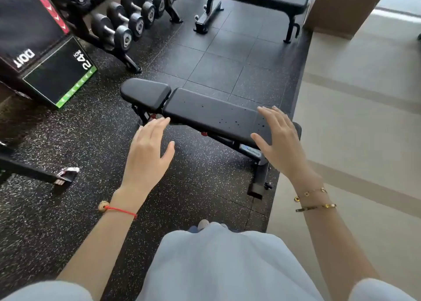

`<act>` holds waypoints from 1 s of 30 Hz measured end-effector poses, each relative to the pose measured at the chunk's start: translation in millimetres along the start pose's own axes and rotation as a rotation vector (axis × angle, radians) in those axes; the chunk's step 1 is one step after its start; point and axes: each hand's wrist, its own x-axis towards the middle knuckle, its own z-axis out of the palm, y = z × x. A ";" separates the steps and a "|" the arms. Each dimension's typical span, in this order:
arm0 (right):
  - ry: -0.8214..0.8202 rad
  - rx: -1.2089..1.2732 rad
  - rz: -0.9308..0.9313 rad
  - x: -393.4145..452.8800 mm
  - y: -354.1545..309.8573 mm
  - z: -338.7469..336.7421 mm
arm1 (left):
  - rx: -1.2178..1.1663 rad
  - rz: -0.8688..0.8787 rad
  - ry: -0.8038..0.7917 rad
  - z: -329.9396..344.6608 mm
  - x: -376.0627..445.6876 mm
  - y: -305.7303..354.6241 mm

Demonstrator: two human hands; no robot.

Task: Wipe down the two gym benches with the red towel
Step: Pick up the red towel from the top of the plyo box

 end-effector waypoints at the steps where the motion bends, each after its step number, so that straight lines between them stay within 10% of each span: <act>1: 0.005 0.008 -0.003 -2.0 0.9 1.6 | -0.008 -0.016 0.004 0.5 -4.9 0.3; 18: -0.201 0.066 -0.135 28.3 -27.6 40.6 | -0.021 -0.347 0.119 -17.3 -53.8 -27.5; 30: -0.364 0.100 -0.359 168.5 -146.7 152.4 | 0.030 -0.591 0.216 -57.7 -15.7 -161.4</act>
